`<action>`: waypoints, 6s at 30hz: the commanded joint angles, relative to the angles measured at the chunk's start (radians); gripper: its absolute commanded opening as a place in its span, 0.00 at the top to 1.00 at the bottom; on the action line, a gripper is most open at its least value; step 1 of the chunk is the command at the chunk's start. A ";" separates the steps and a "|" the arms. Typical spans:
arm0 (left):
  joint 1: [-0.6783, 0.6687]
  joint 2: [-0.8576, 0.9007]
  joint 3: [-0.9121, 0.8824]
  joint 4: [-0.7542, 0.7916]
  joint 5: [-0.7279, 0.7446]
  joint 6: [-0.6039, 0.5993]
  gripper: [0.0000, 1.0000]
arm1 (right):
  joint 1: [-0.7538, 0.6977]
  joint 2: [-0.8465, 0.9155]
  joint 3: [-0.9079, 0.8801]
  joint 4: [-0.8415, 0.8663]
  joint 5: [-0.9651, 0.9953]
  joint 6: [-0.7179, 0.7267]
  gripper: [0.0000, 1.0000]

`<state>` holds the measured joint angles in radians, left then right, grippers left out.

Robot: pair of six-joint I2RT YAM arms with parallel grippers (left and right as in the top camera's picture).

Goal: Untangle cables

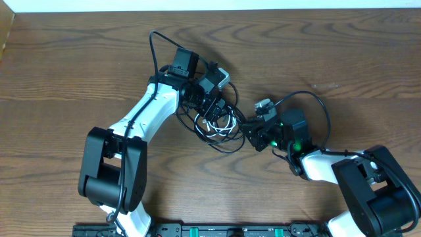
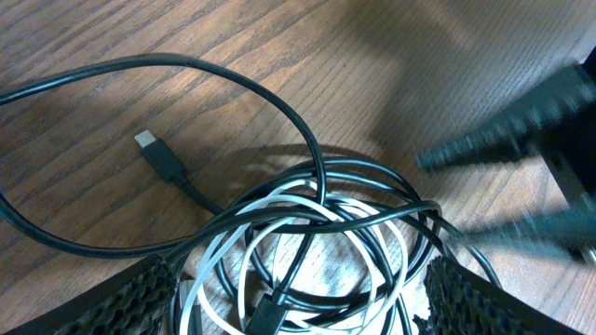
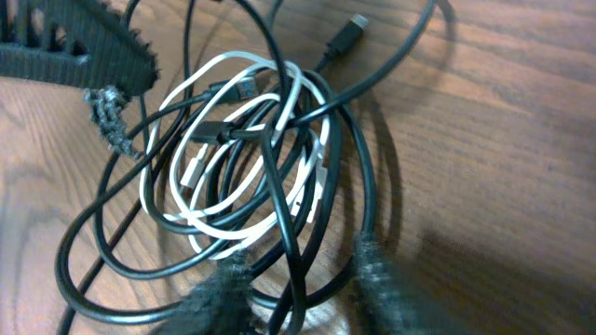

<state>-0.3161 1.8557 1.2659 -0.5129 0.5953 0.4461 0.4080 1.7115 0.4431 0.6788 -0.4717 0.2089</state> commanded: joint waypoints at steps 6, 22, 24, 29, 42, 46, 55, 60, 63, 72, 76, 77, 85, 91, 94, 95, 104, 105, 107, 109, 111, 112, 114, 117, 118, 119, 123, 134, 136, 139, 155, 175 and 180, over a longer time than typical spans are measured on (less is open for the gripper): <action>0.003 0.016 0.008 -0.002 -0.082 0.014 0.13 | 0.031 0.009 0.008 0.012 0.016 -0.011 0.15; 0.003 0.016 0.008 -0.002 -0.196 0.013 0.13 | 0.171 0.016 0.009 0.028 0.260 -0.012 0.60; 0.003 0.016 0.008 -0.003 -0.196 0.013 0.13 | 0.174 0.031 0.015 0.029 0.265 -0.011 0.92; 0.003 0.016 0.008 -0.003 -0.196 0.013 0.13 | 0.174 0.052 0.034 0.031 0.264 0.016 0.99; 0.002 0.016 0.008 -0.011 -0.044 0.103 0.18 | 0.010 -0.264 0.035 -0.013 0.126 0.068 0.99; 0.002 0.016 0.008 -0.010 0.026 0.139 0.21 | -0.039 -0.430 0.035 -0.094 0.090 0.068 0.99; -0.026 0.016 -0.005 -0.010 0.025 0.142 0.21 | -0.097 -0.737 0.036 -0.217 0.087 0.068 0.99; -0.047 0.016 -0.006 -0.010 0.027 0.141 0.21 | -0.119 -0.803 0.036 -0.221 0.087 0.068 0.99; -0.064 0.016 -0.006 -0.011 0.051 0.167 0.23 | -0.134 -0.809 0.036 -0.228 0.088 0.070 0.99; -0.098 0.016 -0.006 -0.050 0.131 0.307 0.24 | -0.182 -0.808 0.037 -0.490 0.209 0.071 0.98; -0.100 0.016 -0.006 -0.062 0.119 0.320 0.24 | -0.209 -0.808 0.036 -0.697 0.258 0.063 0.66; -0.100 0.016 -0.006 -0.062 0.114 0.321 0.24 | -0.215 -0.808 0.036 -0.738 0.262 0.058 0.54; -0.100 0.016 -0.006 -0.063 -0.007 0.320 0.24 | -0.232 -0.808 0.036 -1.021 0.457 -0.009 0.17; -0.100 0.016 -0.006 -0.062 -0.047 0.320 0.23 | -0.232 -0.800 0.035 -1.167 0.625 -0.071 0.16; -0.100 0.016 -0.006 -0.055 -0.047 0.321 0.23 | -0.232 -0.767 0.027 -1.161 0.626 -0.122 0.20; -0.100 0.016 -0.006 -0.052 -0.047 0.320 0.23 | -0.232 -0.750 0.025 -1.147 0.626 -0.122 0.20; -0.100 0.016 -0.006 -0.051 -0.047 0.320 0.23 | -0.232 -0.458 0.024 -0.900 0.623 -0.293 0.31; -0.100 0.016 -0.006 -0.051 -0.047 0.320 0.23 | -0.232 -0.423 0.024 -0.871 0.623 -0.311 0.37; -0.100 0.016 -0.006 -0.051 -0.047 0.320 0.23 | -0.231 -0.371 0.024 -0.826 0.622 -0.329 0.46; -0.100 0.016 -0.006 -0.052 -0.047 0.320 0.23 | -0.230 -0.338 0.024 -0.802 0.611 -0.330 0.62; -0.100 0.016 -0.006 -0.054 -0.047 0.320 0.23 | -0.230 -0.330 0.024 -0.802 0.567 -0.330 0.84; -0.100 0.016 -0.006 -0.055 -0.047 0.320 0.23 | -0.230 -0.330 0.024 -0.802 0.544 -0.330 0.88; -0.100 0.016 -0.006 -0.055 -0.047 0.320 0.23 | -0.230 -0.333 0.024 -0.799 0.508 -0.330 0.91; -0.100 0.016 -0.006 -0.055 -0.047 0.320 0.23 | -0.230 -0.333 0.024 -0.785 0.502 -0.329 0.99; -0.100 0.016 -0.006 -0.055 -0.047 0.320 0.23 | -0.230 -0.333 0.026 -0.779 0.502 -0.327 0.99; -0.100 0.016 -0.006 -0.055 -0.047 0.320 0.23 | -0.230 -0.334 0.030 -0.774 0.497 -0.325 0.99; -0.100 0.016 -0.006 -0.055 -0.047 0.320 0.23 | -0.230 -0.377 0.076 -0.771 0.433 -0.326 0.99; -0.100 0.016 -0.006 -0.055 -0.047 0.320 0.23 | -0.230 -0.621 0.317 -0.777 0.221 -0.303 0.99; -0.100 0.016 -0.006 -0.055 -0.047 0.320 0.23 | -0.230 -0.642 0.339 -0.781 0.220 -0.291 0.99; -0.100 0.016 -0.006 -0.055 -0.047 0.320 0.23 | -0.230 -0.652 0.348 -0.806 0.222 -0.292 0.99; -0.100 0.016 -0.006 -0.055 -0.047 0.320 0.23 | -0.231 -0.320 0.347 -1.054 0.288 -0.367 0.05; -0.100 0.016 -0.006 -0.044 -0.047 0.320 0.23 | -0.231 -0.107 0.347 -1.026 0.291 -0.419 0.27; -0.100 0.016 -0.006 -0.040 -0.047 0.320 0.23 | -0.231 -0.034 0.347 -0.996 0.289 -0.427 0.40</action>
<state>-0.4160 1.8561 1.2659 -0.5545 0.5503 0.7597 0.1795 1.6302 0.7883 -0.3264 -0.1791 -0.1970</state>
